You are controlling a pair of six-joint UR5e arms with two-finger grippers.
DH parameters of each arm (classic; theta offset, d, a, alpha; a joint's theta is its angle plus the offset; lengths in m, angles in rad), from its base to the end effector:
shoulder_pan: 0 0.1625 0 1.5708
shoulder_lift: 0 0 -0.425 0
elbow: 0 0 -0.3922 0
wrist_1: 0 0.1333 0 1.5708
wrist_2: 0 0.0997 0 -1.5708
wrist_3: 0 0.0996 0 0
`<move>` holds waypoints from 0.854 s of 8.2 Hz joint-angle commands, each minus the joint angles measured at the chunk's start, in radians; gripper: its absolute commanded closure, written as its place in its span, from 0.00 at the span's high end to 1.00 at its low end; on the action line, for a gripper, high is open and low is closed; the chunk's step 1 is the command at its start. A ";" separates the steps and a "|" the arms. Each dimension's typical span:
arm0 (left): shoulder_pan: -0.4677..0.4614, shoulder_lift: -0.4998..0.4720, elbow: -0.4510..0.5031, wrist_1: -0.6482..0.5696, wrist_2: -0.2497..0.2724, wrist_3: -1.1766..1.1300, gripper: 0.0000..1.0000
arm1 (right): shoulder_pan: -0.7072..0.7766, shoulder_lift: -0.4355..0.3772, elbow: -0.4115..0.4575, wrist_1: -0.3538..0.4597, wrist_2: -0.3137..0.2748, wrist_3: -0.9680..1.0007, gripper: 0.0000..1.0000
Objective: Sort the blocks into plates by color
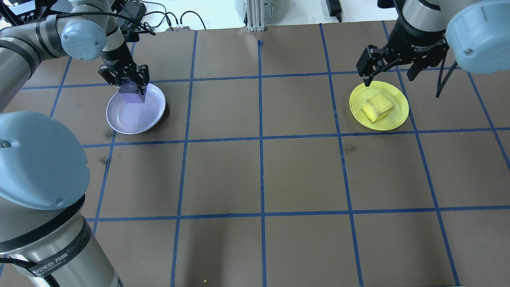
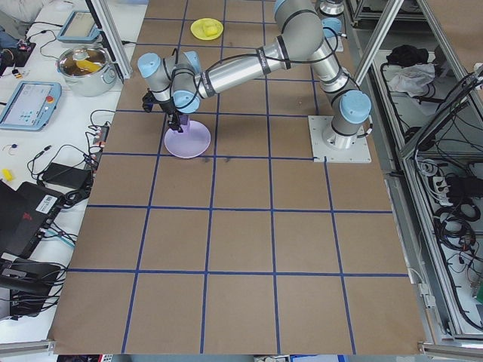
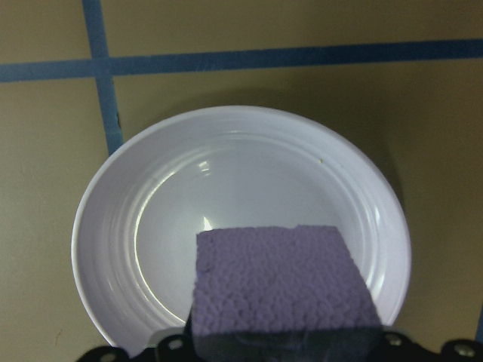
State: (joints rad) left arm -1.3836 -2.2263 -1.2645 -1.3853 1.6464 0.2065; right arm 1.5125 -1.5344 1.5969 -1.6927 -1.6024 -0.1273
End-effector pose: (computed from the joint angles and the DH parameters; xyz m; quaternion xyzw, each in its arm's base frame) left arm 0.0085 -0.7208 0.2510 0.0127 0.9959 0.0875 0.0210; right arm 0.1001 -0.5190 0.4693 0.0340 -0.9989 0.0281 0.0185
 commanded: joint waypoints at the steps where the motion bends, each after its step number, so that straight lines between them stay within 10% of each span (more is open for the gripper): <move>1: 0.011 -0.001 -0.027 0.020 0.001 -0.001 0.34 | 0.000 0.007 0.000 -0.025 -0.001 0.000 1.00; 4: 0.012 0.010 -0.093 0.098 -0.002 -0.002 0.91 | 0.000 0.007 0.000 -0.027 0.001 0.002 1.00; 7: 0.043 0.016 -0.081 0.094 0.000 0.001 0.98 | 0.000 0.005 0.000 -0.025 -0.001 0.002 1.00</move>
State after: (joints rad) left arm -1.3597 -2.2156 -1.3538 -1.2892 1.6430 0.2059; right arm 1.5125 -1.5290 1.5968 -1.7188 -1.6038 -0.1268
